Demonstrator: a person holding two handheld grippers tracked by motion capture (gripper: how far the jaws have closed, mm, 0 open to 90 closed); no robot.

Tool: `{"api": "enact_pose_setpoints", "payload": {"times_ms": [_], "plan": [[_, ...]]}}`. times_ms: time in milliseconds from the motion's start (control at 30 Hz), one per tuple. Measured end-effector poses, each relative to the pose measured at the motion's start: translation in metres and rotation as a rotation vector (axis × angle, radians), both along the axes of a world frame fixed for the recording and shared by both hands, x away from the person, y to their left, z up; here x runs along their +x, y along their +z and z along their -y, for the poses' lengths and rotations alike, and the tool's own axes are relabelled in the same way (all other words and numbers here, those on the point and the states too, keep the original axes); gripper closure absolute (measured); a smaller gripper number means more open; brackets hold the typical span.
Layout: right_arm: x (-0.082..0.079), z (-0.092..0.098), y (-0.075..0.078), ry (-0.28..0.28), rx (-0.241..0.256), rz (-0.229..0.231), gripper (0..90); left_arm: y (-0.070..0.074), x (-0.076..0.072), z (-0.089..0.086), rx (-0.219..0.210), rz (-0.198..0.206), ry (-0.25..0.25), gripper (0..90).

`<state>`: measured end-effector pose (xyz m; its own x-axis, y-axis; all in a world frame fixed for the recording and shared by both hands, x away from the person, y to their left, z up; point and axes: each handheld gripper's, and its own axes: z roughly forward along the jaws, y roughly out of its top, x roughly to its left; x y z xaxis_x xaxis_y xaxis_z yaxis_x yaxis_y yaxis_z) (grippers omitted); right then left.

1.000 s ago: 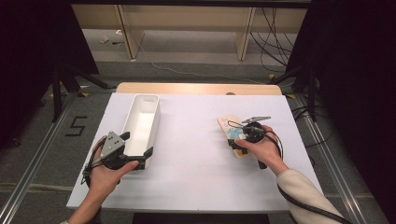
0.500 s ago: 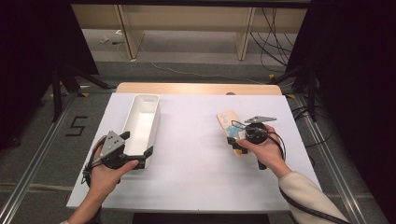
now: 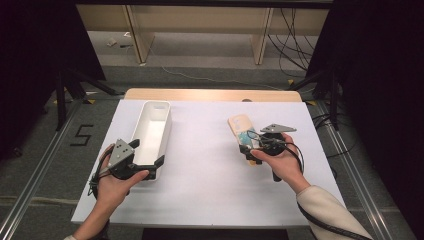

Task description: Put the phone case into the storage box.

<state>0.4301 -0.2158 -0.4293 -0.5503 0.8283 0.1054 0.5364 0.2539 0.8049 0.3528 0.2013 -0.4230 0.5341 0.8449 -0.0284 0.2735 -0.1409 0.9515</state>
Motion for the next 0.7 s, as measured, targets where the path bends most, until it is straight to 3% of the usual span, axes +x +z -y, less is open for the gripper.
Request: {"api": "enact_pose_setpoints", "payload": {"times_ms": [367,700], "plan": [[-0.006,-0.008,0.004,0.039,0.037,0.063,11.8,0.009,0.006,0.010,-0.017,0.009,-0.012,0.7],[-0.013,-0.015,0.008,0.064,0.064,0.114,11.8,0.022,0.022,0.031,-0.026,0.012,-0.057,1.5]]}}
